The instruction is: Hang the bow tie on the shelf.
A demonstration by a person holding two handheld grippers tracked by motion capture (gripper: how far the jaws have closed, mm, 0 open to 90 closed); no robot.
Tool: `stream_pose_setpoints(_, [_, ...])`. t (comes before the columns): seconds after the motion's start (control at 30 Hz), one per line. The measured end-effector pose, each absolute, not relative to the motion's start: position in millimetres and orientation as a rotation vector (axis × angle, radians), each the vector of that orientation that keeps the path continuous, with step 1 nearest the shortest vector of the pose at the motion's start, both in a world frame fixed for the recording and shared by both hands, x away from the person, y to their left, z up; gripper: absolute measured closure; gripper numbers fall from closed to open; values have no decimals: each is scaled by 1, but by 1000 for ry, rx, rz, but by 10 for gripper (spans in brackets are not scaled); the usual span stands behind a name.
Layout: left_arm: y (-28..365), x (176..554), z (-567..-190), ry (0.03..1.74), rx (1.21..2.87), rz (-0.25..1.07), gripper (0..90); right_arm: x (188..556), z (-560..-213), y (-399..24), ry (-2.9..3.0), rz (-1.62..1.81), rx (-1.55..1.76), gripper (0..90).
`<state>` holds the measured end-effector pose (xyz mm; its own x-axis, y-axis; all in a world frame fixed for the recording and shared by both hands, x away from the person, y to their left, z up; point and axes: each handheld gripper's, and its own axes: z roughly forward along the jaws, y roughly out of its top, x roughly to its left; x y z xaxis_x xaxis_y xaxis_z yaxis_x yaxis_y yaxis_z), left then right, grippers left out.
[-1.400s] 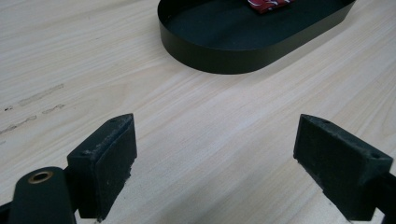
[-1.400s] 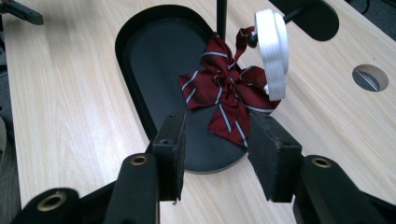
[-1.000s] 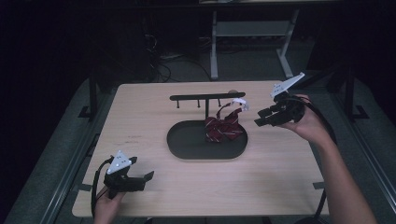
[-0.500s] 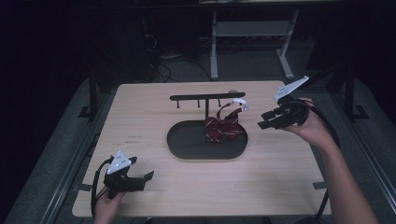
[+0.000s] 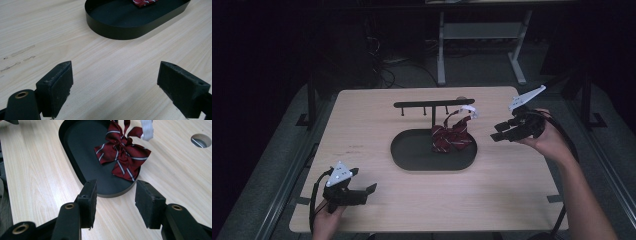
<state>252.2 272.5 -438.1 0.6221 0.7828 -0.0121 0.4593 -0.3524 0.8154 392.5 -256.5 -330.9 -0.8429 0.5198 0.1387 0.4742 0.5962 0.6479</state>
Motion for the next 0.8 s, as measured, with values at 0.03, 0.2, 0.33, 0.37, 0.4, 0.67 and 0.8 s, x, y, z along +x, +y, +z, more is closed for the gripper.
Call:
stream_pose_setpoints(0.03, [272,252,-438,976,2008,488,130,392,-332,-258,2747,1087,861,514])
stream_pose_setpoints(0.2, [272,252,-438,974,2011,488,130,390,-334,-261,2747,1084,869,509])
stream_pose_setpoints(0.33, [272,252,-438,977,2007,488,130,389,-337,-263,2750,1077,882,498])
stream_pose_setpoints(0.37, [272,252,-438,976,2008,488,130,388,-337,-264,2749,1076,886,499])
stream_pose_setpoints(0.4, [272,252,-438,974,2008,488,130,388,-338,-265,2747,1080,883,498])
stream_pose_setpoints(0.67, [272,252,-438,975,2010,488,130,384,-345,-270,2746,1079,908,485])
stream_pose_setpoints(0.8, [272,252,-438,975,2009,488,130,383,-349,-273,2747,1074,924,476])
